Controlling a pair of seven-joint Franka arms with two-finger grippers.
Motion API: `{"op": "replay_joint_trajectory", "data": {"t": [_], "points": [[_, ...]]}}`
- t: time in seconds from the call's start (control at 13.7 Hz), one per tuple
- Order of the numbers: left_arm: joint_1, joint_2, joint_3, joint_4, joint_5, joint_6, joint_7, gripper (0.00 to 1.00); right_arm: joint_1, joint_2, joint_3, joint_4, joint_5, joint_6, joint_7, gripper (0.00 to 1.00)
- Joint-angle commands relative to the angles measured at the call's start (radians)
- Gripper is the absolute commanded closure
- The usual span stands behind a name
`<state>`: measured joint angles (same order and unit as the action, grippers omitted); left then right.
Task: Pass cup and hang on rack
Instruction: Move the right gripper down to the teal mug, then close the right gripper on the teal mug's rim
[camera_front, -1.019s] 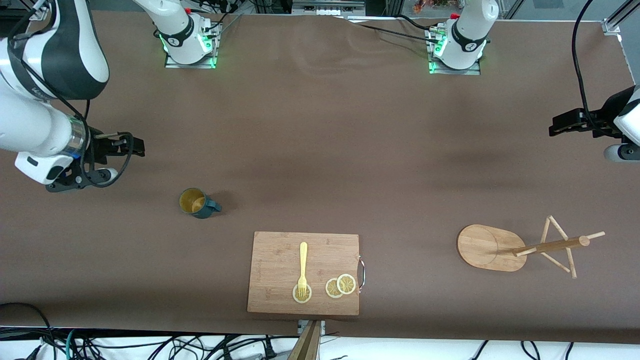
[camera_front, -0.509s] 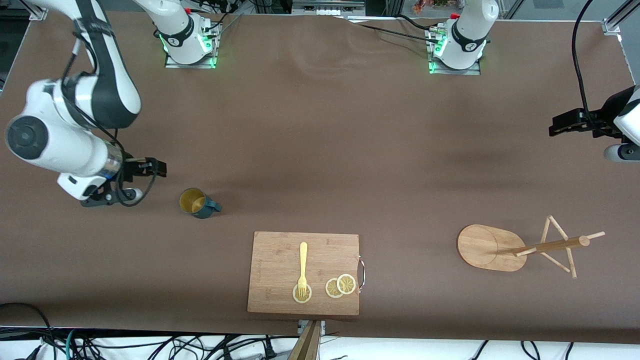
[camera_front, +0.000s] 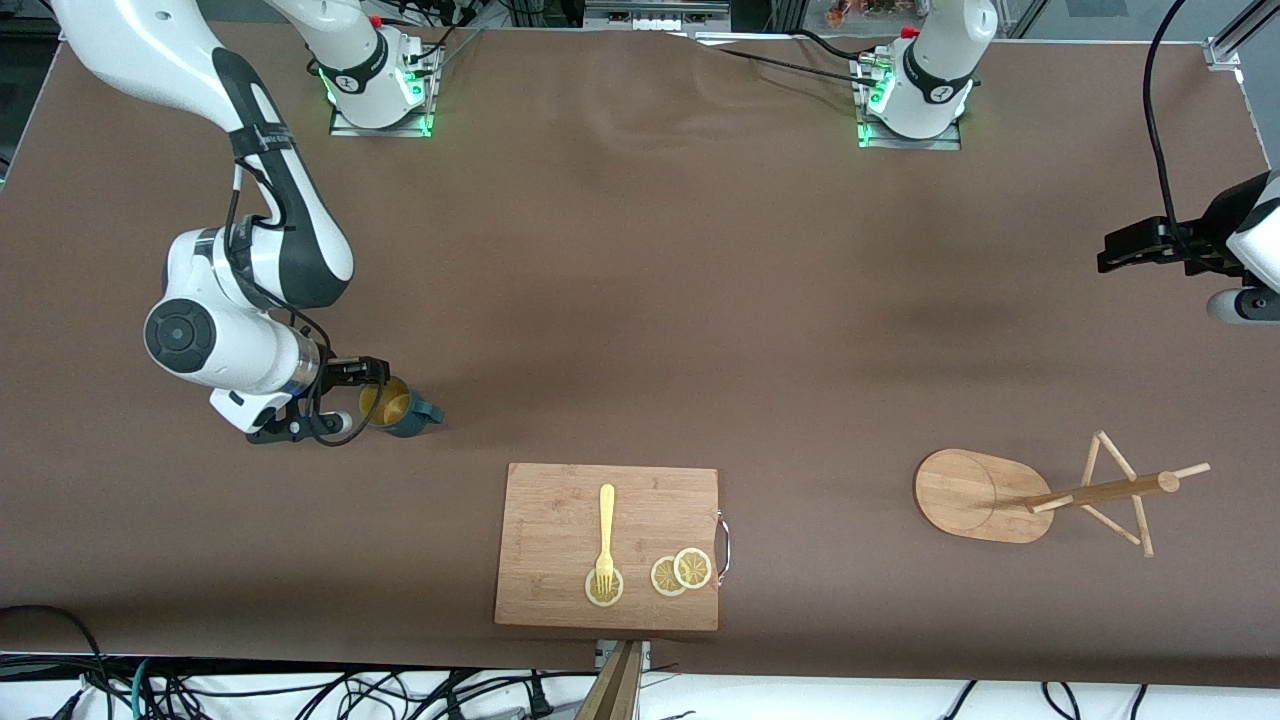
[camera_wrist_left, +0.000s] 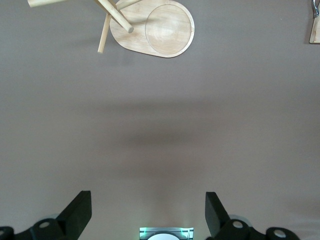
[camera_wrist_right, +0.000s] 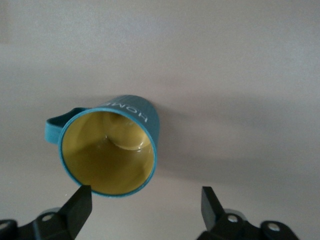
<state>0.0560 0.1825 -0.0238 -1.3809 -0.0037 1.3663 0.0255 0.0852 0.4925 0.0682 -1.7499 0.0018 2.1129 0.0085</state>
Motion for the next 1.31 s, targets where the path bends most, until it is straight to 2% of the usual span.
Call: {"op": "replay_joint_trajectory", "data": {"t": [0.0, 0.15, 0.36, 0.73, 0.87, 1.24], "points": [[0.004, 0.011, -0.007, 0.022, 0.016, -0.003, -0.007, 0.00, -0.004, 0.049, 0.002, 0.067, 0.009, -0.005, 0.016, 0.06], [0.004, 0.011, -0.008, 0.022, 0.016, -0.003, -0.007, 0.00, -0.002, 0.073, 0.002, 0.088, 0.012, -0.005, 0.016, 0.09], [0.004, 0.011, -0.008, 0.022, 0.016, -0.003, -0.007, 0.00, -0.004, 0.097, 0.002, 0.093, 0.010, 0.001, 0.031, 0.21], [0.005, 0.011, -0.008, 0.022, 0.016, -0.003, -0.007, 0.00, -0.001, 0.104, 0.002, 0.087, 0.014, 0.029, 0.067, 0.56], [0.005, 0.011, -0.008, 0.022, 0.016, -0.003, -0.007, 0.00, -0.002, 0.112, 0.002, 0.084, 0.014, 0.030, 0.067, 0.59], [0.005, 0.011, -0.008, 0.022, 0.016, -0.003, -0.007, 0.00, -0.002, 0.124, 0.002, 0.073, 0.015, 0.053, 0.068, 0.59]]}}
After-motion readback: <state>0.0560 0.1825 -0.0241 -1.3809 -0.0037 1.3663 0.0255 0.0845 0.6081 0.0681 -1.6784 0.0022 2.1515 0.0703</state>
